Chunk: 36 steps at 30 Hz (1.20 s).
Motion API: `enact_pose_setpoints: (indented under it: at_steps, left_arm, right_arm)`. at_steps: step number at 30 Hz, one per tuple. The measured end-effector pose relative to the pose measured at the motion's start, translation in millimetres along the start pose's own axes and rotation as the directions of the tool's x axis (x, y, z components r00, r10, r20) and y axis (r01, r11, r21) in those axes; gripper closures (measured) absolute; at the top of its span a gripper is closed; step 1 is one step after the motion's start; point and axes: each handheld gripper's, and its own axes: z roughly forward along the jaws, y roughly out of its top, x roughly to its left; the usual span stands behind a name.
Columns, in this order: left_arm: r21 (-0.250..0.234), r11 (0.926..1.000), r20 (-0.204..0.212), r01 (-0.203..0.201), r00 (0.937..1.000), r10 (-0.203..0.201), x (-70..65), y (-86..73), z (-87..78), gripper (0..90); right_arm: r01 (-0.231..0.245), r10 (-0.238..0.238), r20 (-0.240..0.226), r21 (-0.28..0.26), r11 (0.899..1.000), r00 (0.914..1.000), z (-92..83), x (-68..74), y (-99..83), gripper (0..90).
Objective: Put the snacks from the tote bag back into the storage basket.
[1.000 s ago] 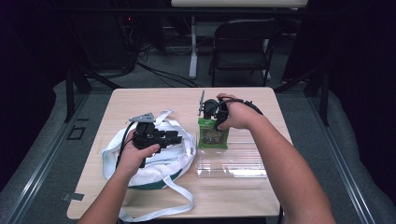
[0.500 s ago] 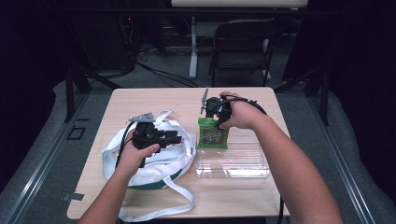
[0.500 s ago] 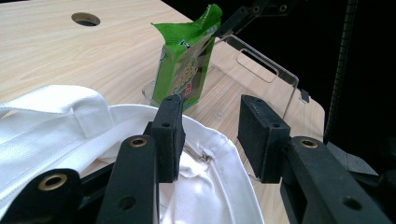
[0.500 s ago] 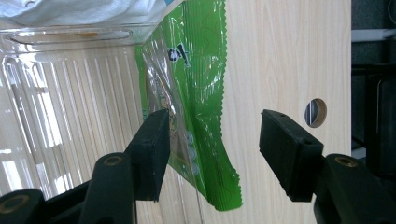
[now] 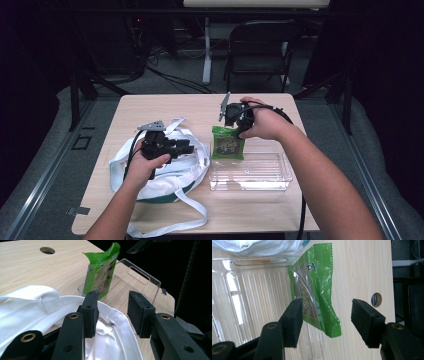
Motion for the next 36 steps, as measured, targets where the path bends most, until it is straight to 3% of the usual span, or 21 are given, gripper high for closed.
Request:
enact_pose_setpoints:
  at_steps: [8, 18, 27, 36]
  left_arm:
    - [0.002, 1.0000, -0.007, 0.002, 1.0000, -0.002, 0.8, -0.8, 0.4, 59.8]
    - [0.006, 1.0000, -0.026, 0.006, 0.9997, -0.005, 2.9, -2.3, 0.1, 59.4]
    - [0.007, 1.0000, -0.040, 0.001, 0.9992, 0.000, 2.7, -2.3, -0.9, 58.6]
    - [0.011, 0.9999, -0.051, -0.006, 0.9987, 0.006, 1.9, -2.4, 0.0, 57.7]
  right_arm:
    - [-0.013, 0.013, 0.000, 0.009, 1.000, 0.9999, -12.2, 5.4, -8.3, 43.6]
    - [-0.043, 0.043, 0.000, -0.018, 0.999, 0.9991, -25.3, 18.8, -18.7, 43.3]
    - [-0.051, 0.050, -0.004, -0.080, 0.996, 0.9987, -35.4, 37.0, -20.8, 43.6]
    - [-0.095, 0.090, -0.034, -0.168, 0.981, 0.9953, -38.2, 54.7, -21.0, 44.0]
